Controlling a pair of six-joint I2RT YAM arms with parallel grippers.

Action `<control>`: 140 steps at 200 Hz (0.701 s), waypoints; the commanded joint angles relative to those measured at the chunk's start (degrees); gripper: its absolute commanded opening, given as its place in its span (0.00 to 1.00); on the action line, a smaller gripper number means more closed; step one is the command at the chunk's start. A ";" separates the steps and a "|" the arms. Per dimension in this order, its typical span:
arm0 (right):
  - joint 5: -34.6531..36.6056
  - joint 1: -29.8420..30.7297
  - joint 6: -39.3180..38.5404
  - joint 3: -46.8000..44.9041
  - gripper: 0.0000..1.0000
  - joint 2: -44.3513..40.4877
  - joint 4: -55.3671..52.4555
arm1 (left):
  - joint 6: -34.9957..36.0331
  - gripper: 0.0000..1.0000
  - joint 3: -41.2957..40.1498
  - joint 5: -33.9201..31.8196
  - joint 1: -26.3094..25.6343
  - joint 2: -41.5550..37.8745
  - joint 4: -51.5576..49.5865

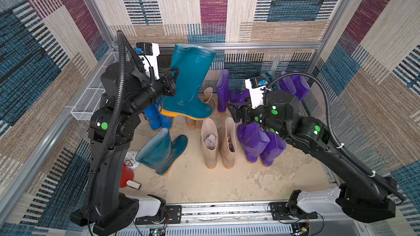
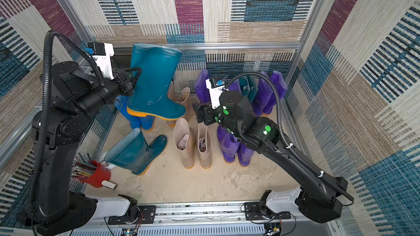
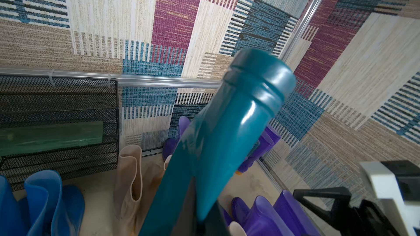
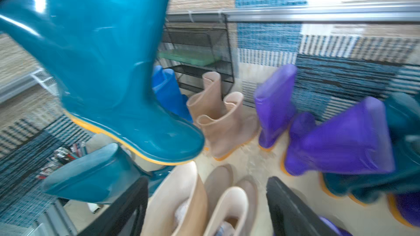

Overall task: Match and arrange rain boots in pairs
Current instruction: Pair a pair of rain boots at the center of the board, then adjust the rain boot.

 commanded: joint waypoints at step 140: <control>6.53 11.29 -7.45 35.93 0.95 37.35 14.25 | -19.76 0.00 -12.08 -9.36 -0.07 -6.54 15.05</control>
